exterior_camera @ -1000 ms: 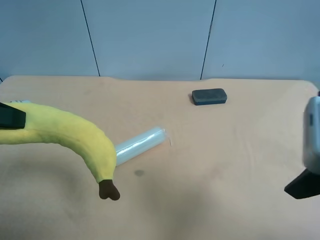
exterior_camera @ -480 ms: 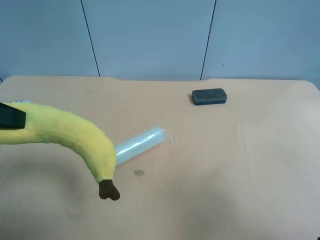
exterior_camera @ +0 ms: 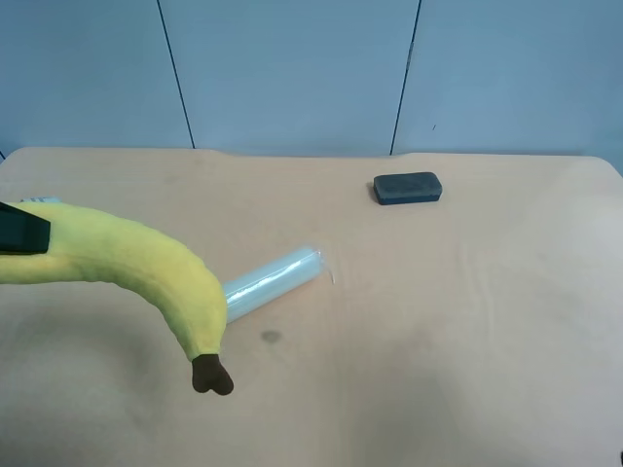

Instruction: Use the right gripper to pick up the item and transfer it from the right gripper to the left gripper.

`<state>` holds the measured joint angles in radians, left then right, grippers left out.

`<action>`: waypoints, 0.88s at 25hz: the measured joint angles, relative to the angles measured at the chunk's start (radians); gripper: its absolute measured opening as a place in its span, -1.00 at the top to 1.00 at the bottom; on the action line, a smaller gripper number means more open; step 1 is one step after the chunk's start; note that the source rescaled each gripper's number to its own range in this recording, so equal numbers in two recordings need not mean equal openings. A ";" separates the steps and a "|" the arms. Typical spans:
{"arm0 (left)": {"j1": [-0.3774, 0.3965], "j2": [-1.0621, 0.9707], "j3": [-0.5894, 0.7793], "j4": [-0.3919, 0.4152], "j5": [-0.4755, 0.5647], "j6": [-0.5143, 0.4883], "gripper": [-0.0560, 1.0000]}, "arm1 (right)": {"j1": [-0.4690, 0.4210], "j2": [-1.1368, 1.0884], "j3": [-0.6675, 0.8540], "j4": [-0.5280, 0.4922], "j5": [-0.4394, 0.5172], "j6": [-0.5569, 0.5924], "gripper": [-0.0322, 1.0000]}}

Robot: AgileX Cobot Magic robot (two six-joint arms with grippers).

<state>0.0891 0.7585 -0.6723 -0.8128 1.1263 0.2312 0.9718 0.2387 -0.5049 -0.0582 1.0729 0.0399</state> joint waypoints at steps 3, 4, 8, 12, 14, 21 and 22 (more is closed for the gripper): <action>0.000 0.000 0.000 0.000 0.001 0.000 0.88 | -0.108 0.000 0.000 0.000 0.000 0.000 -1.00; 0.000 0.000 0.000 0.000 0.001 0.000 0.88 | -0.154 0.000 0.000 0.000 0.000 0.000 -1.00; 0.000 0.000 0.000 0.000 0.001 0.000 0.88 | -0.339 -0.028 0.002 0.000 -0.001 0.000 -1.00; 0.000 0.000 0.000 0.000 0.002 0.000 0.88 | -0.530 -0.109 0.002 0.000 -0.001 0.000 -1.00; 0.000 0.000 0.000 0.001 0.002 0.000 0.88 | -0.617 -0.149 0.002 0.000 -0.001 0.000 -1.00; 0.000 0.000 0.000 0.001 0.002 0.004 0.88 | -0.857 -0.235 0.002 0.000 -0.001 0.000 -1.00; 0.000 0.000 0.000 0.001 0.002 0.004 0.88 | -0.878 -0.241 0.002 0.000 -0.001 0.000 -1.00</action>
<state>0.0891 0.7585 -0.6723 -0.8117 1.1282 0.2356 0.0942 -0.0026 -0.5030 -0.0582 1.0718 0.0399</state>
